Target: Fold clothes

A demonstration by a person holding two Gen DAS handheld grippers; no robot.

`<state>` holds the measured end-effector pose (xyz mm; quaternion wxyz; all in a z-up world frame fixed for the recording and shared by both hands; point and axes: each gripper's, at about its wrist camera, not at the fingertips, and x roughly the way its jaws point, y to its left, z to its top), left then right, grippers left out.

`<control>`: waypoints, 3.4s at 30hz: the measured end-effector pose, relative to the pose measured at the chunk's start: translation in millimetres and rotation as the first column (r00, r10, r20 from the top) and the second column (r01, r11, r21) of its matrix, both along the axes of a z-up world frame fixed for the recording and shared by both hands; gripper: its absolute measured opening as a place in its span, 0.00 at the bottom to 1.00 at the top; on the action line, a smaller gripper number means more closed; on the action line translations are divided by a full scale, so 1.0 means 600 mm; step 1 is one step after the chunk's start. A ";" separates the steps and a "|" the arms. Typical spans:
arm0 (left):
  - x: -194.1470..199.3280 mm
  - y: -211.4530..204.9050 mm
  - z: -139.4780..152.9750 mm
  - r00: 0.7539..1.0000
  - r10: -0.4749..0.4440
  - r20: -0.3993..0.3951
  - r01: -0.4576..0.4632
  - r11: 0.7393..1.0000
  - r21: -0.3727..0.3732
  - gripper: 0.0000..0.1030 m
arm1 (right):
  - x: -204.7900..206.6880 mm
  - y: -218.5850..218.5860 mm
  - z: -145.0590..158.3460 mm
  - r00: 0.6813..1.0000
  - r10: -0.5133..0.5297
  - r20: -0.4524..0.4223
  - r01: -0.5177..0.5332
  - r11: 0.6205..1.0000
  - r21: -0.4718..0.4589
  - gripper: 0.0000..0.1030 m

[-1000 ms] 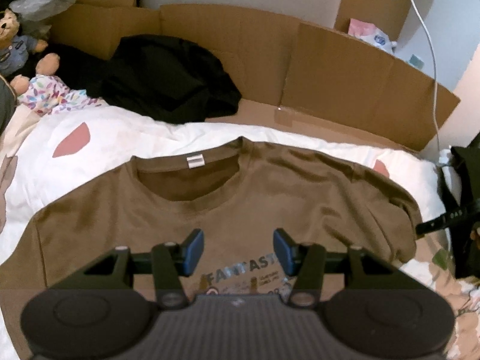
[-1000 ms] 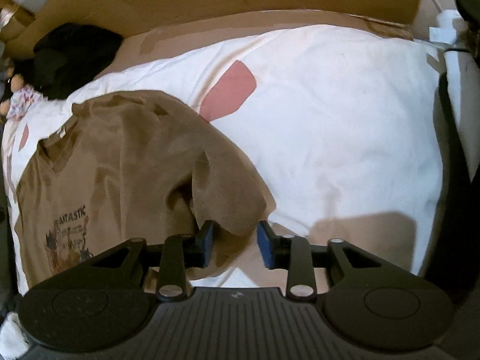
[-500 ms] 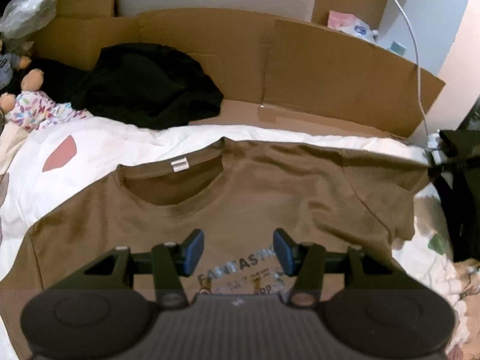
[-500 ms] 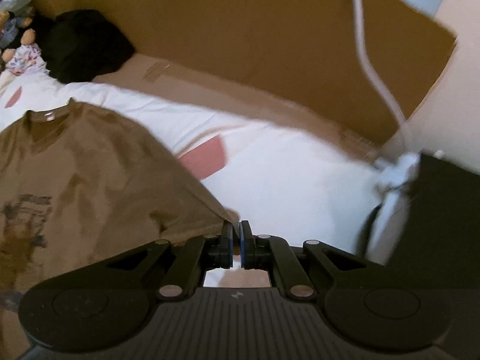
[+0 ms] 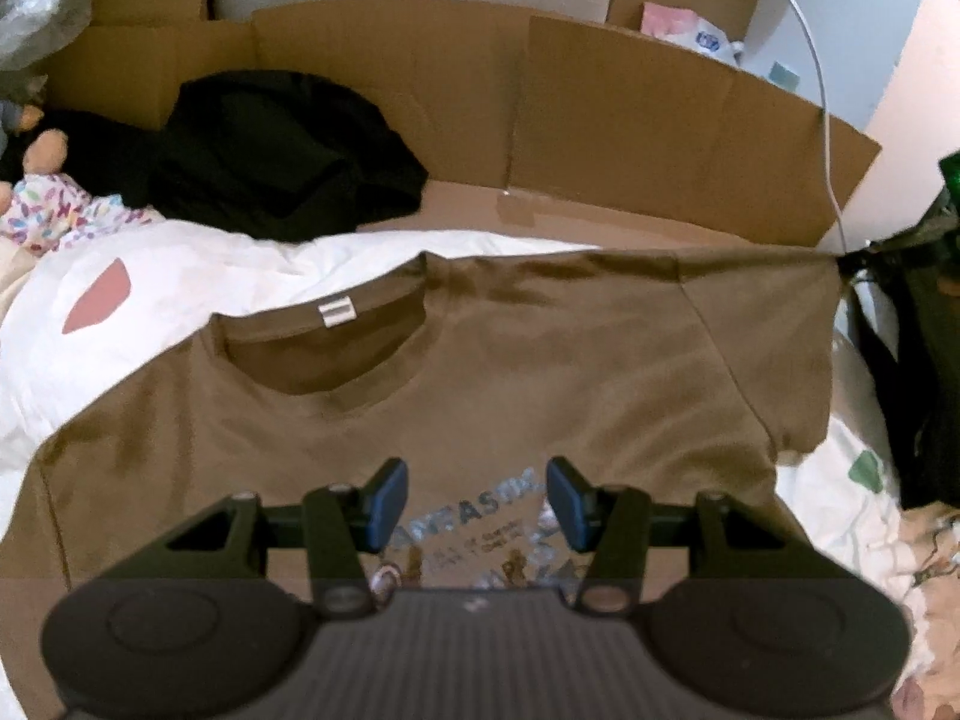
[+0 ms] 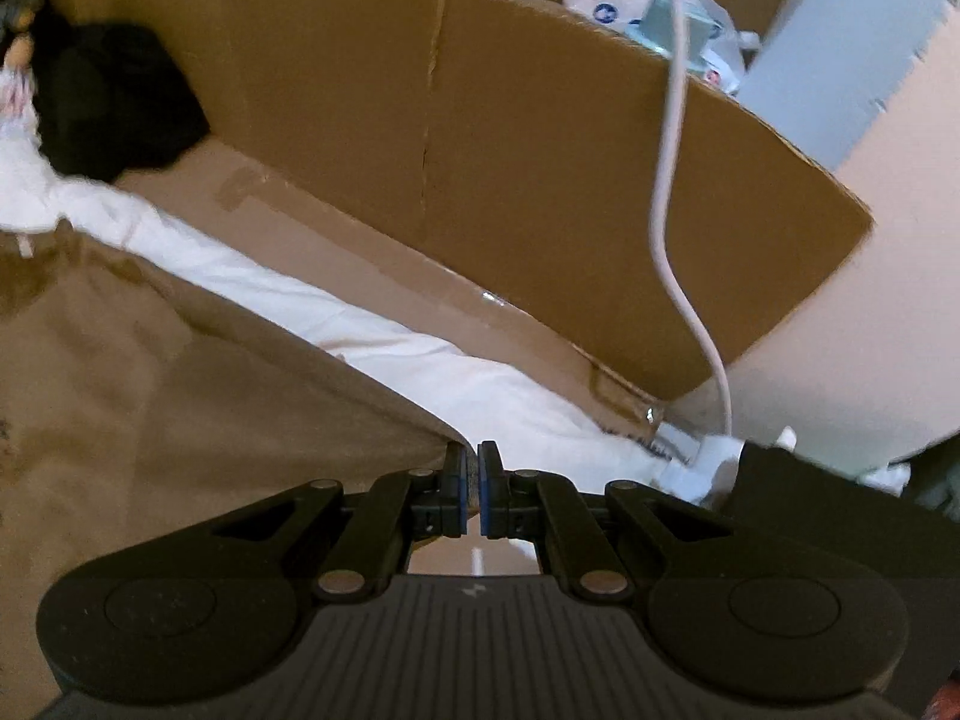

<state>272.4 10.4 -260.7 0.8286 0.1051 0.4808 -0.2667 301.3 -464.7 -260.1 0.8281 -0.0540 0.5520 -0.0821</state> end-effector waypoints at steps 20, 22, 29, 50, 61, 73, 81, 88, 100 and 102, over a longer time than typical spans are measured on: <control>-0.033 -0.079 -0.022 0.995 -0.091 -0.030 0.089 0.994 -0.061 0.53 | -0.028 -0.019 -0.061 0.996 -0.065 0.054 0.062 0.997 0.056 0.35; -0.036 -0.092 -0.020 0.994 -0.106 -0.018 0.105 0.993 -0.062 0.53 | -0.047 -0.016 -0.048 0.998 -0.043 0.049 0.039 0.997 0.073 0.35; -0.067 -0.140 -0.027 0.982 -0.187 0.013 0.188 0.981 -0.044 0.53 | -0.104 0.003 -0.014 0.998 0.058 0.031 -0.060 0.995 0.080 0.35; -0.127 -0.251 -0.106 0.949 -0.309 0.061 0.313 0.947 -0.070 0.53 | -0.243 0.072 -0.054 0.990 0.047 0.134 -0.071 0.981 0.180 0.36; -0.125 -0.258 -0.131 0.943 -0.322 0.088 0.332 0.934 -0.131 0.53 | -0.237 0.118 -0.122 0.975 0.107 0.194 -0.134 0.982 0.135 0.47; -0.125 -0.255 -0.128 0.937 -0.338 0.083 0.347 0.926 -0.148 0.53 | -0.243 0.110 -0.111 0.971 0.046 0.236 -0.055 0.998 0.032 0.50; -0.126 -0.255 -0.126 0.937 -0.339 0.085 0.348 0.926 -0.145 0.54 | -0.272 0.105 -0.098 0.966 0.039 0.256 -0.033 0.999 -0.027 0.50; -0.126 -0.256 -0.129 0.939 -0.335 0.078 0.343 0.929 -0.138 0.54 | -0.267 0.132 -0.112 0.961 0.156 0.229 -0.150 0.988 -0.044 0.50; -0.117 -0.251 -0.138 0.942 -0.328 0.065 0.334 0.931 -0.145 0.54 | -0.251 0.117 -0.116 0.951 0.200 0.235 -0.207 0.978 0.006 0.17; -0.117 -0.251 -0.136 0.942 -0.328 0.069 0.335 0.932 -0.142 0.54 | -0.259 0.115 -0.111 0.948 0.216 0.235 -0.222 0.975 -0.001 0.13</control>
